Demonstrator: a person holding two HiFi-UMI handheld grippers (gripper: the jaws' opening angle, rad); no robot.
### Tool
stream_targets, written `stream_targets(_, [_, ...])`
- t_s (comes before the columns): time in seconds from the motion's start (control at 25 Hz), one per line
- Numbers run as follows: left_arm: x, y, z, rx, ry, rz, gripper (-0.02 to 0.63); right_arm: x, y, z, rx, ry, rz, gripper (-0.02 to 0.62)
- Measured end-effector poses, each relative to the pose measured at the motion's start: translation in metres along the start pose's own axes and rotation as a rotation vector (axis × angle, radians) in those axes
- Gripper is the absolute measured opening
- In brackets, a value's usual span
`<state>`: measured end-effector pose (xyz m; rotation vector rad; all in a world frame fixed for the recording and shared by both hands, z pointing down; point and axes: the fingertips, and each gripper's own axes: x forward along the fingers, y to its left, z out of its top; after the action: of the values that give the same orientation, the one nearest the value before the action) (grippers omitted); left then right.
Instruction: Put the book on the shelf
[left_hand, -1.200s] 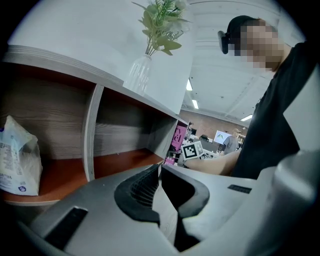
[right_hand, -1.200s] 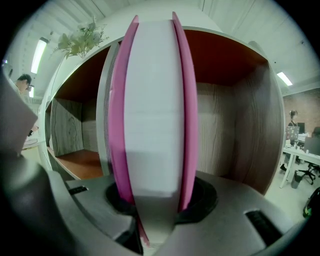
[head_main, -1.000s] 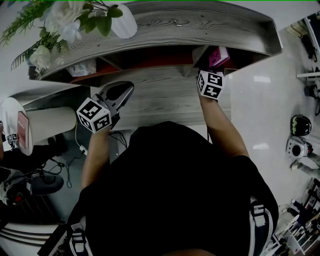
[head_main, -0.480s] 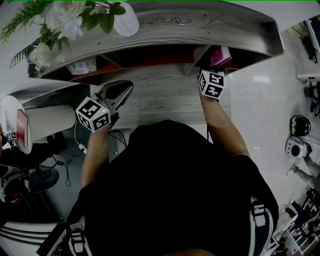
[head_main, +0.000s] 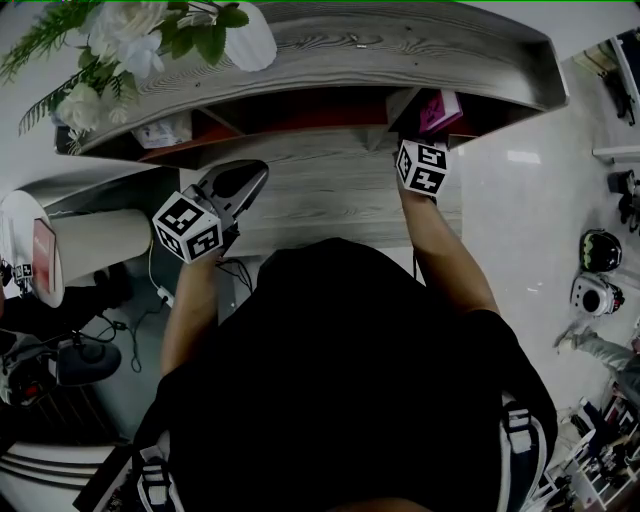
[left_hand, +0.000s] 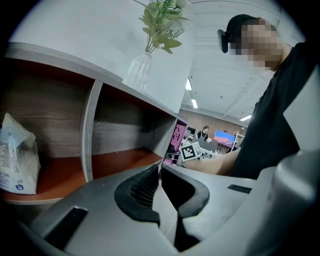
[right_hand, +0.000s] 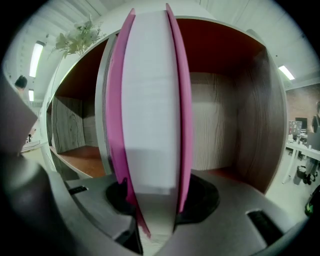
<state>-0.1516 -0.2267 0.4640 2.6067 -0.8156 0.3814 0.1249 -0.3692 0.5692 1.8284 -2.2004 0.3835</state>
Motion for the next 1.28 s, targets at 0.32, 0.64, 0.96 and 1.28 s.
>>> stream_targets(0.32, [0.000, -0.004, -0.003, -0.005, 0.000, 0.000, 0.034, -0.004, 0.001, -0.021, 0.005, 0.045, 0.015, 0.149])
stream_targets(0.64, [0.002, -0.010, -0.004, -0.003, -0.009, -0.001, 0.034, -0.011, 0.002, -0.034, -0.005, 0.068, 0.030, 0.153])
stream_targets(0.96, [0.003, -0.016, -0.006, -0.003, -0.014, -0.005, 0.034, -0.021, 0.003, -0.046, -0.018, 0.091, 0.042, 0.156])
stream_targets(1.28, [0.005, -0.023, -0.004, 0.004, -0.019, -0.012, 0.034, -0.032, -0.002, -0.047, -0.026, 0.092, 0.043, 0.160])
